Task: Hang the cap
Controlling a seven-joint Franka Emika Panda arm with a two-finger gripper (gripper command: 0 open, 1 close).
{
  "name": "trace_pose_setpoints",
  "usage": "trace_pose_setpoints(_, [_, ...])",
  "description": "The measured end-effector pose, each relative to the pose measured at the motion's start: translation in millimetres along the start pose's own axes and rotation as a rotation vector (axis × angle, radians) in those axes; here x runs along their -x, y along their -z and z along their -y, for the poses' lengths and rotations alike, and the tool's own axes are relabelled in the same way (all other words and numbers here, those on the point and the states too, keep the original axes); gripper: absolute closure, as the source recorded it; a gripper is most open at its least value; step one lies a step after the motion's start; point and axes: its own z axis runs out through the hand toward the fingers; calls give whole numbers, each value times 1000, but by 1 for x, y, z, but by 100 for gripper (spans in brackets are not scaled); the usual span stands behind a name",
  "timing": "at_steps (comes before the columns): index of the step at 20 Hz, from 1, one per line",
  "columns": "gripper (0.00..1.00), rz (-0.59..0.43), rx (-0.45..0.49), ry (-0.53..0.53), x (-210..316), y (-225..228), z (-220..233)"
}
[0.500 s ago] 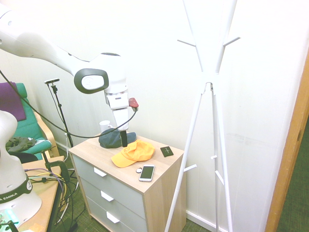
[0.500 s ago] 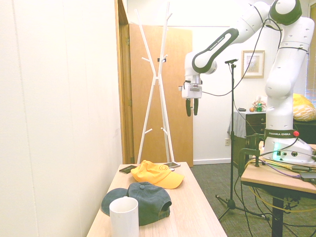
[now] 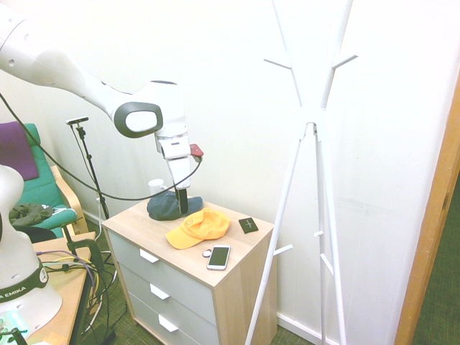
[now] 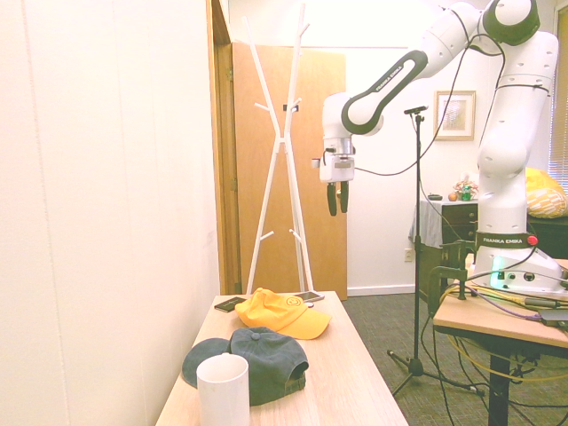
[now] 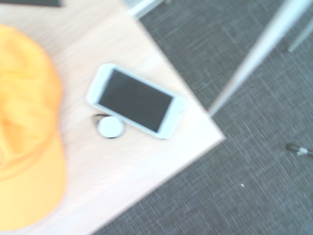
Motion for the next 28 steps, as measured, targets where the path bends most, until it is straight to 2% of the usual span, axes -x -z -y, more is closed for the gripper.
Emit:
trace_pose_setpoints(10, [0, 3, -4, 161, 48, -63, 108])
trace_pose_setpoints(19, [0, 12, -65, 211, 62, -121, 165])
trace_pose_setpoints(27, [0, 2, -126, 216, 65, -143, 223])
trace_pose_setpoints(28, [100, 2, -127, 213, 63, -145, 230])
